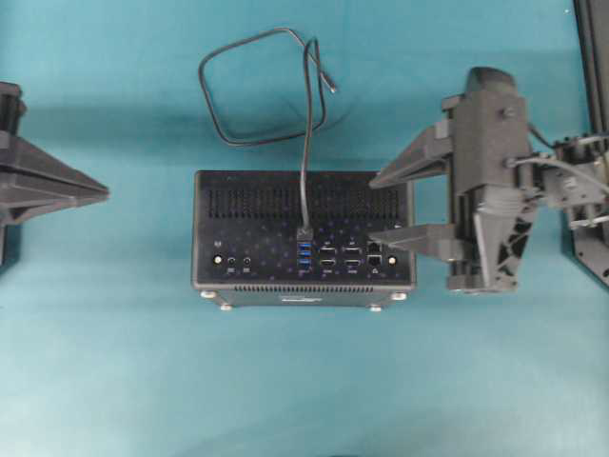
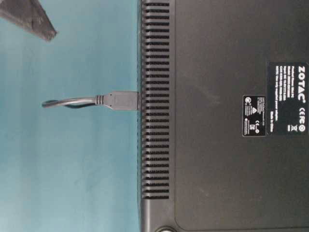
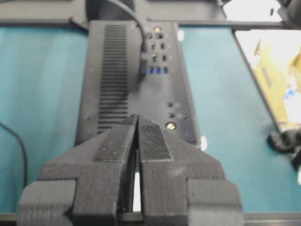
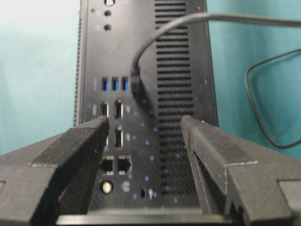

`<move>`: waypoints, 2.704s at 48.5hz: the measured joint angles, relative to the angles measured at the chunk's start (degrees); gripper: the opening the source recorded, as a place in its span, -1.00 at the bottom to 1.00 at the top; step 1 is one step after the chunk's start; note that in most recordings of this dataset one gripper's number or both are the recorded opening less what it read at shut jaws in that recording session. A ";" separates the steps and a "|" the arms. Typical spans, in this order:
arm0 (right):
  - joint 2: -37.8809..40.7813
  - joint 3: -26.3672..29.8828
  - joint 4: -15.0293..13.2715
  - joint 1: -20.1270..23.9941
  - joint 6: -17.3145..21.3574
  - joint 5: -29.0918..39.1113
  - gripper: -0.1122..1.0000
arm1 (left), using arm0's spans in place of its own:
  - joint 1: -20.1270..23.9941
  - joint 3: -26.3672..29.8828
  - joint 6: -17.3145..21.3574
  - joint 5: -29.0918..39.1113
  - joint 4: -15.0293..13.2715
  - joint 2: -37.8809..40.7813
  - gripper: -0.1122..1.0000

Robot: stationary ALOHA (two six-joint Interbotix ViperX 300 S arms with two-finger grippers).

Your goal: Insert the USB into the PC box with both arms.

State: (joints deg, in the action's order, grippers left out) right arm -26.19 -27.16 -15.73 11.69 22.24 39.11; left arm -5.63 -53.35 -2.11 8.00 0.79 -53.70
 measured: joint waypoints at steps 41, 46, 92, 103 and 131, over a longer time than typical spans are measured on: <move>-9.76 -8.26 0.00 0.00 0.26 -4.39 0.49 | -1.76 1.05 2.46 0.00 0.00 0.09 -0.80; -10.11 -8.35 0.00 0.00 0.26 -4.39 0.49 | -1.76 0.97 2.46 0.00 0.00 0.18 -0.80; -10.20 -9.14 0.09 0.00 0.26 -6.33 0.49 | -1.76 0.35 2.11 0.44 0.00 -0.44 -0.80; -10.72 -9.58 0.00 0.00 0.26 -7.12 0.49 | -1.76 0.35 2.11 0.44 0.00 -0.35 -0.80; -10.90 -10.37 0.09 0.00 0.26 -8.70 0.49 | -1.76 0.35 2.11 0.44 0.00 -0.26 -0.80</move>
State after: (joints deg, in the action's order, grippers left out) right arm -37.09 -37.53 -15.64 11.69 22.50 30.41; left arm -7.38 -53.00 0.00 8.44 0.79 -53.96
